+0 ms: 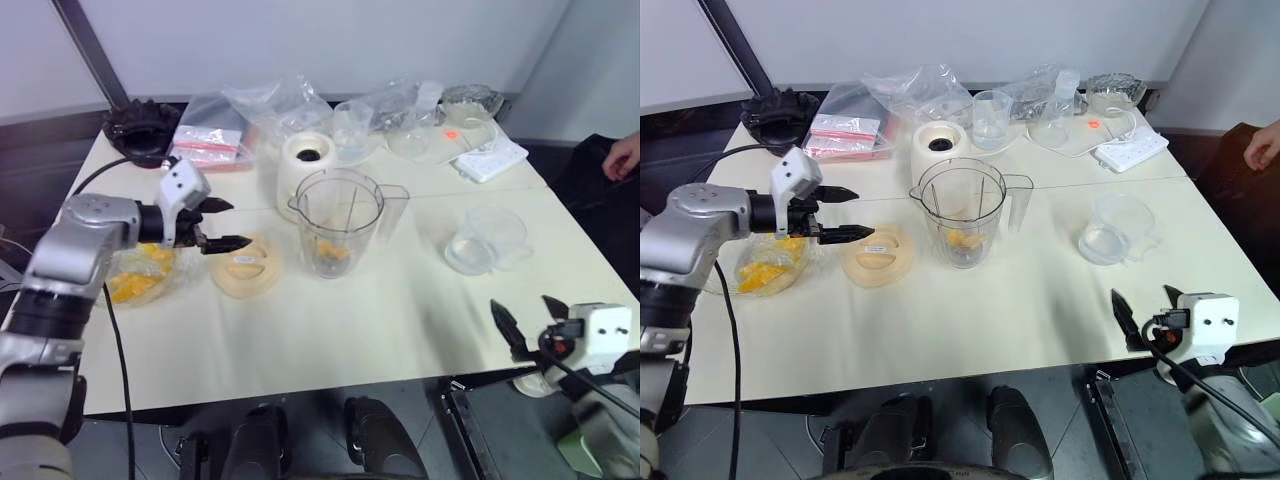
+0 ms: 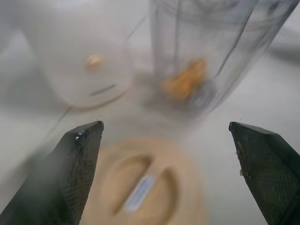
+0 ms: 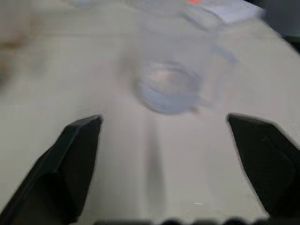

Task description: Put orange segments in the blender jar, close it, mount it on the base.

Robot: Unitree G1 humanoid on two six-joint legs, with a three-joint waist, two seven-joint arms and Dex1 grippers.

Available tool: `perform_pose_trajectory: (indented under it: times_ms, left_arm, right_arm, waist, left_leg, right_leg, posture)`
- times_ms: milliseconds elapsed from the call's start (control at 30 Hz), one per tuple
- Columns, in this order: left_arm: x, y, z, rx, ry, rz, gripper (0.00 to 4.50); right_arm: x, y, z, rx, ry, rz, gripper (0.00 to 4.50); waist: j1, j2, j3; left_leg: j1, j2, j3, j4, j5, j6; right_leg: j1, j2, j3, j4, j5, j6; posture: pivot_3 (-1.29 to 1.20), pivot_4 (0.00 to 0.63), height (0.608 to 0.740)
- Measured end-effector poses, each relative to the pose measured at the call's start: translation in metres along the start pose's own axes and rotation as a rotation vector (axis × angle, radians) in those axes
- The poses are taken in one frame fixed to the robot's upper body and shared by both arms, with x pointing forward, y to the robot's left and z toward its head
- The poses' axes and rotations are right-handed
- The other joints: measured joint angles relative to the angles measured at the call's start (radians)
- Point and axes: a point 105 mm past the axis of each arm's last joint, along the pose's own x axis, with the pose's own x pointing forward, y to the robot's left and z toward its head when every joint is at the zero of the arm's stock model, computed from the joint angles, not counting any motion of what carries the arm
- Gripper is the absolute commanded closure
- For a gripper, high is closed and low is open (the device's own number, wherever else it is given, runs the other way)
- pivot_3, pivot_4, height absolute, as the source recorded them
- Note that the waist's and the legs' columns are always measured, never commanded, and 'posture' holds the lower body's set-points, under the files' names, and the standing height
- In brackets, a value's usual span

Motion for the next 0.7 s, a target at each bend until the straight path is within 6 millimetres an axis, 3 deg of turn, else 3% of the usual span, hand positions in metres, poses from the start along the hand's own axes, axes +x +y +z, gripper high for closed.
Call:
perform_pose_trajectory:
  times_ms: [167, 367, 700]
  left_arm:
    - [0.019, 0.002, -0.012, 0.051, 0.059, -0.111, 0.0]
    - [0.04, 0.006, -0.028, 0.2, 0.212, -0.225, 0.0]
    - [0.068, -0.012, -0.051, 0.178, 0.296, -0.329, 0.0]
  right_arm:
    - [-0.007, 0.037, 0.007, 0.097, 0.055, 0.223, 0.05]
    - [0.001, 0.073, 0.022, 0.123, 0.047, 0.371, 0.05]
    - [0.02, 0.093, 0.06, 0.005, -0.053, 0.433, 0.05]
  waist:
    - [0.004, -0.005, -0.001]
    - [0.025, -0.006, -0.001]
    - [0.03, -0.008, -0.002]
  left_leg:
    - [-0.002, 0.002, -0.002, 0.0, 0.0, 0.0]
    - [-0.007, 0.0, 0.0, -0.001, -0.001, 0.002]
    - [-0.013, -0.001, -0.002, 0.0, -0.002, 0.004]
  right_leg:
    - [-0.002, -0.002, -0.001, -0.001, 0.001, -0.002]
    - [-0.005, 0.0, -0.003, -0.004, 0.003, -0.005]
    - [-0.006, 0.0, -0.004, -0.008, 0.004, -0.003]
  posture:
    - [0.0, 0.15, 0.74]
    - [0.0, 0.15, 0.74]
    - [0.0, 0.15, 0.74]
